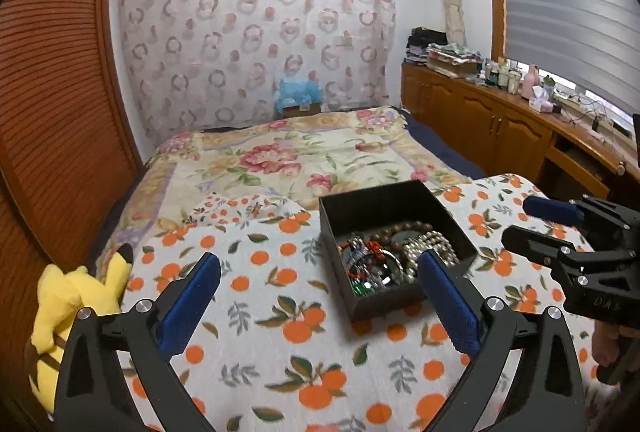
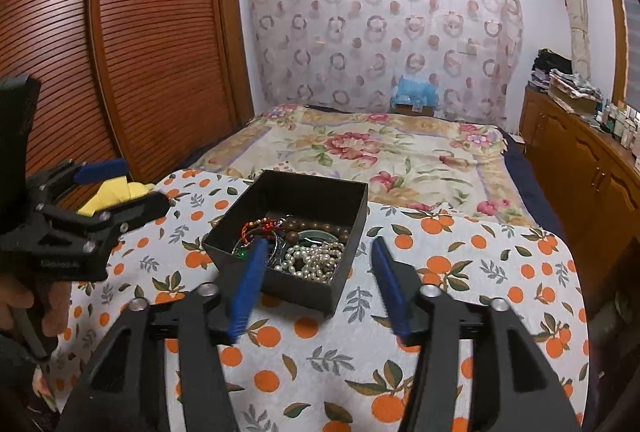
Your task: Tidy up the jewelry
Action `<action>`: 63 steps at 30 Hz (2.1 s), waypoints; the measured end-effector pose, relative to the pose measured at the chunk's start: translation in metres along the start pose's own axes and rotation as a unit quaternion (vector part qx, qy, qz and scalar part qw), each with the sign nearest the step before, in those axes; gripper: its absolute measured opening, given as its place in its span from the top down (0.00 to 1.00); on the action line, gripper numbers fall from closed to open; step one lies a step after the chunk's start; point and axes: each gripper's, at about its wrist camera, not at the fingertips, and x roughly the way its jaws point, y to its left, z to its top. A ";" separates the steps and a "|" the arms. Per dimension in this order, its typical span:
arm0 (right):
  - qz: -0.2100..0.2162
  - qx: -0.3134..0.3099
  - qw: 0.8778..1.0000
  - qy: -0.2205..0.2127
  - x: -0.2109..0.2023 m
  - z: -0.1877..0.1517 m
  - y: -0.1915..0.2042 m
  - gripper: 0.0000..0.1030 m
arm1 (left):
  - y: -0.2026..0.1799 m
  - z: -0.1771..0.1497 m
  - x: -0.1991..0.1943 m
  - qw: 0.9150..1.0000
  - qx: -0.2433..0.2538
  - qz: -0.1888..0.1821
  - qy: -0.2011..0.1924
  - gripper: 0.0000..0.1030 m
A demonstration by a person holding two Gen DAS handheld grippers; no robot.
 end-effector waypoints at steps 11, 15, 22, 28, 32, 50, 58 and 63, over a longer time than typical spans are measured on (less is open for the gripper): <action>-0.034 0.009 0.998 -0.043 -0.047 -0.005 0.007 0.08 | -0.003 -0.025 -0.036 1.000 -0.025 -0.002 -0.008 0.08; -0.041 0.016 0.997 -0.056 -0.065 -0.013 0.009 0.04 | 0.000 -0.035 -0.047 0.999 -0.045 -0.010 -0.008 0.08; -0.046 0.018 0.996 -0.069 -0.083 -0.029 0.012 0.04 | 0.002 -0.052 -0.065 0.998 -0.056 0.011 -0.011 0.08; -0.047 0.017 0.996 -0.069 -0.085 -0.034 0.015 0.04 | 0.003 -0.059 -0.073 0.998 -0.057 0.020 -0.016 0.08; -0.052 0.020 0.996 -0.071 -0.086 -0.038 0.016 0.03 | 0.003 -0.059 -0.075 0.998 -0.059 0.022 -0.021 0.08; -0.052 0.022 0.996 -0.066 -0.084 -0.039 0.020 0.03 | 0.000 -0.061 -0.082 0.997 -0.058 0.032 -0.031 0.08; -0.053 0.023 0.996 -0.066 -0.083 -0.039 0.020 0.03 | -0.001 -0.062 -0.083 0.997 -0.057 0.032 -0.032 0.08; -0.053 0.023 0.996 -0.066 -0.083 -0.039 0.019 0.03 | -0.001 -0.062 -0.083 0.997 -0.057 0.032 -0.033 0.08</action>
